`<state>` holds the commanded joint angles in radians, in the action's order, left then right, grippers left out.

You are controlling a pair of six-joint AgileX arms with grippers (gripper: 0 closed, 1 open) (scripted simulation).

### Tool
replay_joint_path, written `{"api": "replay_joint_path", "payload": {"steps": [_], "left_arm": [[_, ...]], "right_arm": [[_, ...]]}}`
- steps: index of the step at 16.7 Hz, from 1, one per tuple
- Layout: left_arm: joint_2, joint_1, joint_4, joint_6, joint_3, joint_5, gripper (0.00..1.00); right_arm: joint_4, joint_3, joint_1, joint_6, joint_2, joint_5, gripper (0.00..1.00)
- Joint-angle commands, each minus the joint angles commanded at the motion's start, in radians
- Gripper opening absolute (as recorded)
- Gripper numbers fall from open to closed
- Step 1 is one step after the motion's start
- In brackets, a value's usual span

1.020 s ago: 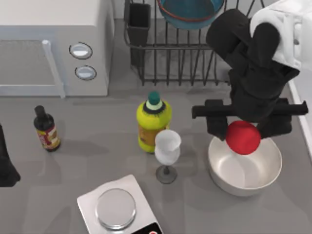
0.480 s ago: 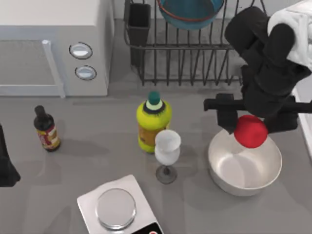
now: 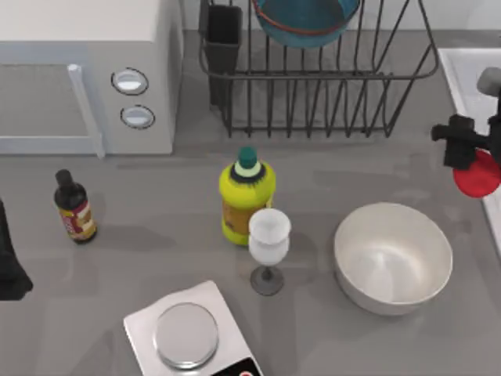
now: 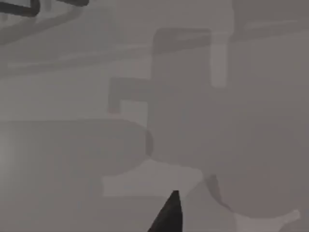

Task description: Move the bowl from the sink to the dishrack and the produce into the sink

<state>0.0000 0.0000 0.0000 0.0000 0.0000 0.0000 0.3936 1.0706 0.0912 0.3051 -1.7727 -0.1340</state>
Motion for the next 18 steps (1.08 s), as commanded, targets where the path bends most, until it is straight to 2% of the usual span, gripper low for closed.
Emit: {"api": "replay_joint_path", "payload": {"steps": [6, 11, 15, 18], "left_arm": [[0.000, 0.000, 0.000, 0.000, 0.000, 0.000, 1.00], [0.000, 0.000, 0.000, 0.000, 0.000, 0.000, 1.00], [0.000, 0.000, 0.000, 0.000, 0.000, 0.000, 1.00], [0.000, 0.000, 0.000, 0.000, 0.000, 0.000, 1.00]], "right_arm": [[-0.626, -0.253, -0.320, -0.166, 0.091, -0.162, 0.00], [-1.073, -0.401, -0.515, -0.249, 0.195, -0.289, 0.00], [-1.267, -0.464, -0.602, -0.281, 0.264, -0.355, 0.00], [-1.300, -0.475, -0.618, -0.287, 0.280, -0.368, 0.00]]}}
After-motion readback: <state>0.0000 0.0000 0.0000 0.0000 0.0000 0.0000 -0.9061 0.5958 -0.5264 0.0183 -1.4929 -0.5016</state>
